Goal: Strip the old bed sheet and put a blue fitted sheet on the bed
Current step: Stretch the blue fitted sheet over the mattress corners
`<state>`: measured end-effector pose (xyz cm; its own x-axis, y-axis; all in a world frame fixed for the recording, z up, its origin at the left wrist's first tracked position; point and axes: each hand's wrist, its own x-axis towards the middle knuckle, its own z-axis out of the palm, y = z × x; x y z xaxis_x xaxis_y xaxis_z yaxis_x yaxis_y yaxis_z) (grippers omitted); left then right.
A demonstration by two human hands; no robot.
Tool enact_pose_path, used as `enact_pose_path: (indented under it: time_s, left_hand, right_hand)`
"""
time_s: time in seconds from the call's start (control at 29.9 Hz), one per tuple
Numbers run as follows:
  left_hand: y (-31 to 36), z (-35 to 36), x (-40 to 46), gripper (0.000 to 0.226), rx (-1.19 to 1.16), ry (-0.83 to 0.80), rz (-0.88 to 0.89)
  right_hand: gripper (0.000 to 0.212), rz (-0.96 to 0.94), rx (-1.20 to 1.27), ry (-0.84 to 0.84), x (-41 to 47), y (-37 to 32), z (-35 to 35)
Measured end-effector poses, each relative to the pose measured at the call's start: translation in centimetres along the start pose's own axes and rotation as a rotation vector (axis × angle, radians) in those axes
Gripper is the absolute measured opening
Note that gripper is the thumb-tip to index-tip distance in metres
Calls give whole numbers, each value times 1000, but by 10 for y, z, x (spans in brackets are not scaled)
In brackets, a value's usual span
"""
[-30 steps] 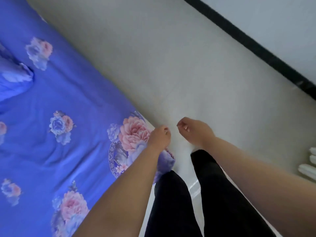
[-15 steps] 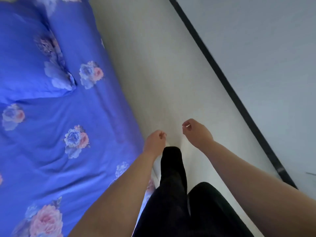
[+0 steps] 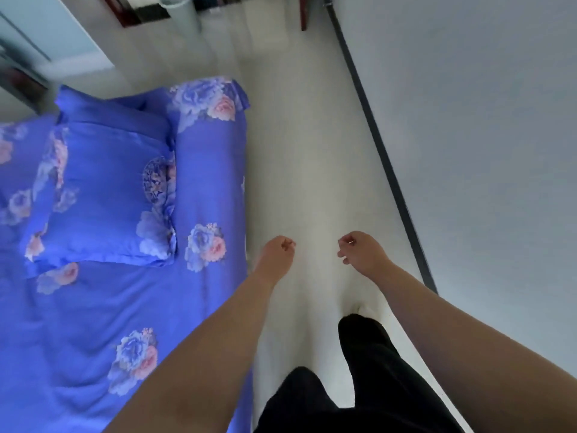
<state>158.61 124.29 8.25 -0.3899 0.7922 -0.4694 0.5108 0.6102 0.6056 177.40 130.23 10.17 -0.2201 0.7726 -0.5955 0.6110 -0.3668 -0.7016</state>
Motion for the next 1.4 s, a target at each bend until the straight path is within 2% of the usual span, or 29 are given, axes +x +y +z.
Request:
enact_pose_path:
  time_s: [0.2,0.43,0.63,0.9,1.07,1.27,1.4]
  left_hand:
    - [61,-36,91,18,-126,97,-137]
    - [71,-111,232,20,-235,204,-264]
    - [83,-201,367,21,-198,182,-311]
    - [127,-305,547,24,-61,141,-264]
    - [153,-343,658,26,-149,161,-331]
    - [172,-375,764,23,-58,136,-381]
    - [177,-403,843,22,0,145,-382]
  right_hand:
    - [9,-82,-130,-125,120,-116,-46]
    - [10,-168,-158,-274,262,-246,-17]
    - [10,-88,-147,-267,380,-349,5]
    - [9,12,-60,-242,530,-466,2]
    - [12,14,-171,-297,644,-533,-7]
    - [21,-30,-326,-340,757,-614,-23]
    - [14,22,-346,-323,834,-642,-5]
